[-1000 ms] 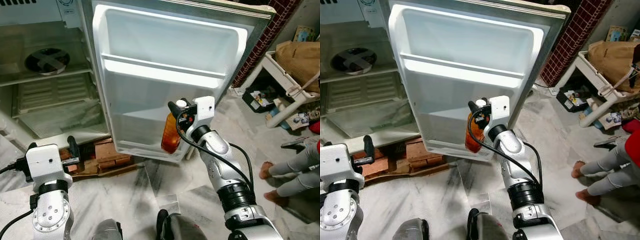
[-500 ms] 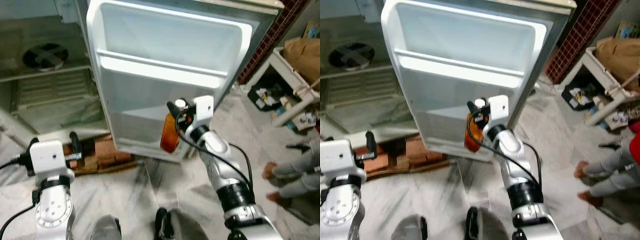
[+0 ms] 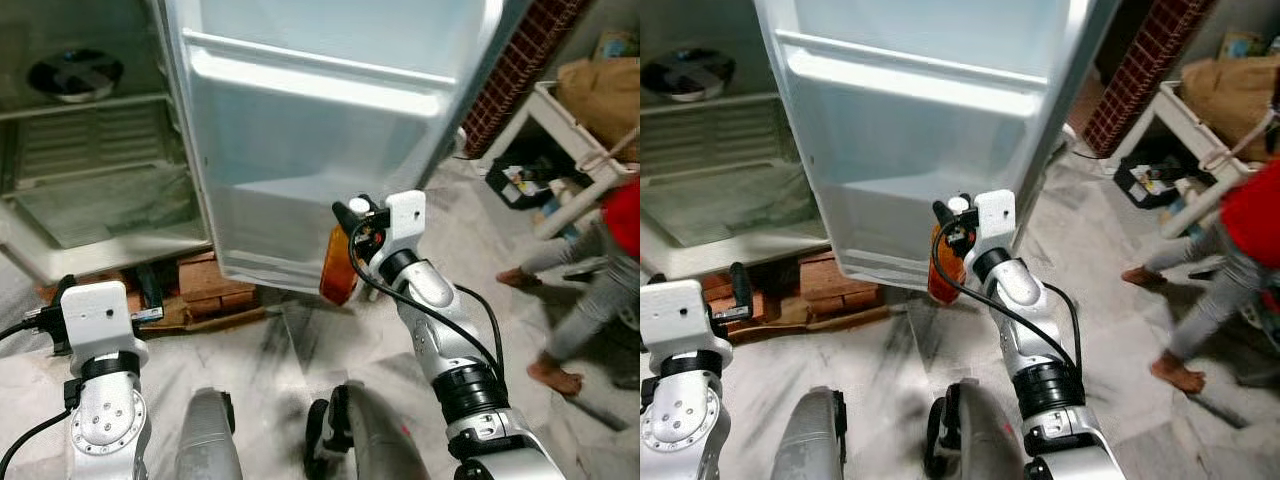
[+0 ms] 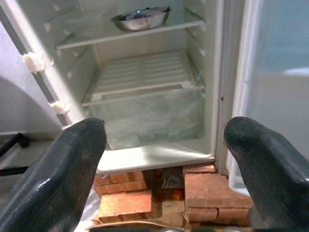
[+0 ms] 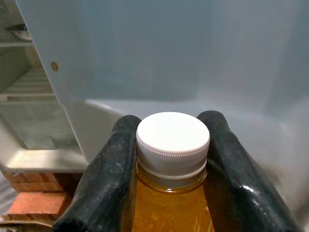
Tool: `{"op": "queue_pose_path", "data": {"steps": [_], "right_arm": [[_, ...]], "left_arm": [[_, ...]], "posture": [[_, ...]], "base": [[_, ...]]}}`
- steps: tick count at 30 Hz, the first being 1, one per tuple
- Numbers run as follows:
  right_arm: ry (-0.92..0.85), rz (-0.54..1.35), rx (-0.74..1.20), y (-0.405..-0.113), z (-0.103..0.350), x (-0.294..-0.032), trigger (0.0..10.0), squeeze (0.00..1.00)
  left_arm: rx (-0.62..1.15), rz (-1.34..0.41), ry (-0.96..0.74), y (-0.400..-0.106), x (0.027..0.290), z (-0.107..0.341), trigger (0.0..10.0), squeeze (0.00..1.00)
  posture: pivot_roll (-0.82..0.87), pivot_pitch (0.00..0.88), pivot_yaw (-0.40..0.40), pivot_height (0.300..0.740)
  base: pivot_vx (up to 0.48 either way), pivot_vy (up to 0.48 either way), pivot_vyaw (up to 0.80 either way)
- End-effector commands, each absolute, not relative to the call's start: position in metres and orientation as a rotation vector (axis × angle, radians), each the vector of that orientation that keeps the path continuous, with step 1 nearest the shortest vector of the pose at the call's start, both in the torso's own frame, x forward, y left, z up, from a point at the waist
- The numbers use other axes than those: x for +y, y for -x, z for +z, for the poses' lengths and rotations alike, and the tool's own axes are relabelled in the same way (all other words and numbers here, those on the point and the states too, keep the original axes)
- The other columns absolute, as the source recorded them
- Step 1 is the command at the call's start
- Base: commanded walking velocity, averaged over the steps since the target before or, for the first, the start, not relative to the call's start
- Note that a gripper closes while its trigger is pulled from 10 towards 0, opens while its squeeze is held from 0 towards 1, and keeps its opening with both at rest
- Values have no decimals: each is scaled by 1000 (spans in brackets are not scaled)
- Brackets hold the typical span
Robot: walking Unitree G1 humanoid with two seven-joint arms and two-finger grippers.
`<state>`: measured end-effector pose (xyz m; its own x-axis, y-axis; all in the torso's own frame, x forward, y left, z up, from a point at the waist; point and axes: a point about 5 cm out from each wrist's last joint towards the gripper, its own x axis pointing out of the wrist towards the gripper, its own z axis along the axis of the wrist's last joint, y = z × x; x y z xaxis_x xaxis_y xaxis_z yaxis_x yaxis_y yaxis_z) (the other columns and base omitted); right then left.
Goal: Restocking fridge
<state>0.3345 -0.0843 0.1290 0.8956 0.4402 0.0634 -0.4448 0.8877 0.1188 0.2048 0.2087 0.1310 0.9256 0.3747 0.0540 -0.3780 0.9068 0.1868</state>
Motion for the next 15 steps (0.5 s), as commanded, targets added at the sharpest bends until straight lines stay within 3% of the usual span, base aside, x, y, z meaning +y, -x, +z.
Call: {"op": "queue_pose_path", "data": {"steps": [1, 7, 15], "right_arm": [[-122, 454, -57, -335, 133, -87, 10000, 0], [-112, 473, -57, -334, 132, -85, 10000, 0], [-114, 480, -55, -334, 132, -84, 10000, 0]], "left_arm": [[-27, 386, -205, -203, 206, 132, 10000, 0], [-48, 367, -200, -202, 202, 133, 10000, 0], [-33, 379, -205, -203, 204, 131, 10000, 0]], "posture": [[104, 194, -118, 640], [102, 197, -121, 640], [101, 197, -122, 586]], "base": [[0, 0, 0], [0, 0, 0], [0, 0, 0]]}}
